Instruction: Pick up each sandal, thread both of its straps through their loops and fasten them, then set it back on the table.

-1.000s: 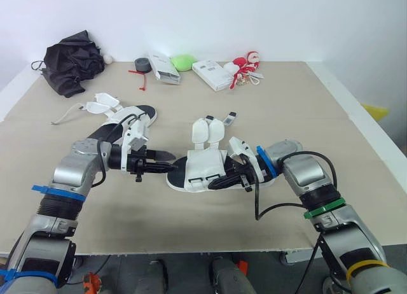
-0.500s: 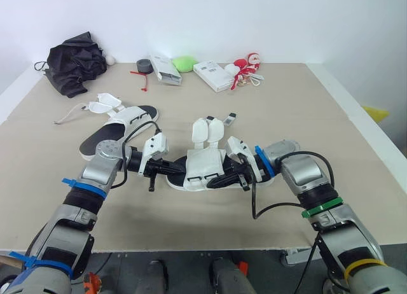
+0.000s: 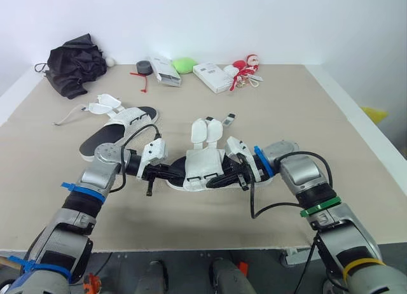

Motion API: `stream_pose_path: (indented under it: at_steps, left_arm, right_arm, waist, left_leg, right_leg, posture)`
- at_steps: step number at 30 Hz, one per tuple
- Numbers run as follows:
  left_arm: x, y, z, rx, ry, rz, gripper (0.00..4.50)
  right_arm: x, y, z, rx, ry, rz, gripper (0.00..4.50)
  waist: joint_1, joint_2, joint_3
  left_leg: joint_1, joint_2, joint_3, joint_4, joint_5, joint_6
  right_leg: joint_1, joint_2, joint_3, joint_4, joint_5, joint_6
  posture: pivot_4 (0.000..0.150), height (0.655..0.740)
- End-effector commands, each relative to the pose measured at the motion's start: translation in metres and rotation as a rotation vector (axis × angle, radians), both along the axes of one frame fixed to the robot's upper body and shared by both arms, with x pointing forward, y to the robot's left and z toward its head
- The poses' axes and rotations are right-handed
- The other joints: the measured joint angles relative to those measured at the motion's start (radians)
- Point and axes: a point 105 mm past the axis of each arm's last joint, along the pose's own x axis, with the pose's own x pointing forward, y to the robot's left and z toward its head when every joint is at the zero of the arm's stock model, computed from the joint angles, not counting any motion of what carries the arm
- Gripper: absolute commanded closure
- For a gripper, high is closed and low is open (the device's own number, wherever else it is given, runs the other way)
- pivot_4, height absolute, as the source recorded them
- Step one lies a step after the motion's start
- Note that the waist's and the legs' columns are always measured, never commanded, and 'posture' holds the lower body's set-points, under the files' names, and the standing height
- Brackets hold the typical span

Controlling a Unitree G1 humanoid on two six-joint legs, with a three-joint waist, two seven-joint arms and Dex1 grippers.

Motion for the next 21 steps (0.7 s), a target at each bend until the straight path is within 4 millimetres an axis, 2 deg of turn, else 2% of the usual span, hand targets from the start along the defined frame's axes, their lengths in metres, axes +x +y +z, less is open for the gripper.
stream_pose_path:
  at_steps: [1,3,4,7,9,11,15,21]
  left_arm:
    - [-0.007,0.019,-0.053,0.122,0.135,0.083,4.50]
    - [-0.007,0.019,-0.055,0.117,0.137,0.083,4.50]
    - [-0.007,0.019,-0.056,0.115,0.137,0.083,4.50]
    - [-0.008,0.018,-0.058,0.100,0.135,0.088,4.50]
    - [-0.008,0.017,-0.059,0.096,0.134,0.086,4.50]
    - [-0.008,0.014,-0.058,0.080,0.134,0.082,4.50]
    - [-0.006,0.006,-0.051,0.025,0.129,0.076,4.50]
    - [-0.005,0.004,-0.047,0.016,0.106,0.061,4.50]
  right_arm:
    - [-0.007,-0.025,0.009,-0.019,0.047,-0.017,2.39]
    - [-0.008,-0.035,0.015,-0.016,0.059,-0.041,1.36]
    - [-0.007,-0.040,0.020,-0.007,0.073,-0.059,1.11]
    - [0.007,-0.061,0.050,0.052,0.114,-0.173,1.11]
    - [0.019,-0.065,0.064,0.093,0.129,-0.239,1.11]
    - [0.032,-0.064,0.070,0.123,0.136,-0.299,1.11]
    - [0.065,-0.057,0.063,0.115,0.144,-0.455,1.11]
    - [0.077,-0.036,0.048,0.092,0.193,-0.473,1.11]
  waist:
    - [0.002,0.001,-0.001]
    - [0.003,0.001,-0.002]
    - [0.003,0.003,-0.004]
    - [0.003,0.004,-0.005]
    - [0.001,0.006,-0.006]
    - [-0.001,0.008,-0.007]
    - [-0.004,0.007,-0.011]
    - [0.003,0.008,-0.012]
  left_leg:
    - [0.002,0.000,0.000,0.000,0.000,0.000]
    - [0.007,-0.001,0.001,0.000,0.000,0.000]
    - [0.008,-0.001,0.001,0.000,0.000,0.000]
    - [0.009,-0.001,0.001,0.000,0.000,-0.001]
    - [0.009,-0.002,0.003,0.000,0.000,0.000]
    - [0.010,-0.002,0.006,0.000,0.000,0.000]
    - [0.016,-0.001,0.007,0.000,-0.001,-0.002]
    - [0.008,-0.003,0.008,0.000,0.000,0.000]
  right_leg:
    - [0.002,0.000,0.000,0.000,-0.001,-0.002]
    - [0.007,-0.002,0.000,0.000,-0.003,-0.004]
    - [0.008,-0.002,0.000,0.000,-0.003,-0.005]
    - [0.008,-0.003,0.001,0.000,-0.003,-0.005]
    - [0.007,-0.004,0.002,0.000,-0.002,-0.005]
    - [0.006,-0.005,0.003,0.000,-0.002,-0.006]
    - [0.007,-0.005,0.003,-0.001,-0.002,-0.006]
    - [0.007,-0.006,0.004,-0.002,-0.003,-0.004]
  posture:
    - [0.150,0.7380]
    - [0.150,0.7380]
    - [0.150,0.7380]
    - [0.150,0.7380]
    - [0.150,0.7380]
    - [0.150,0.7380]
    - [0.150,0.7380]
    - [0.150,0.7380]
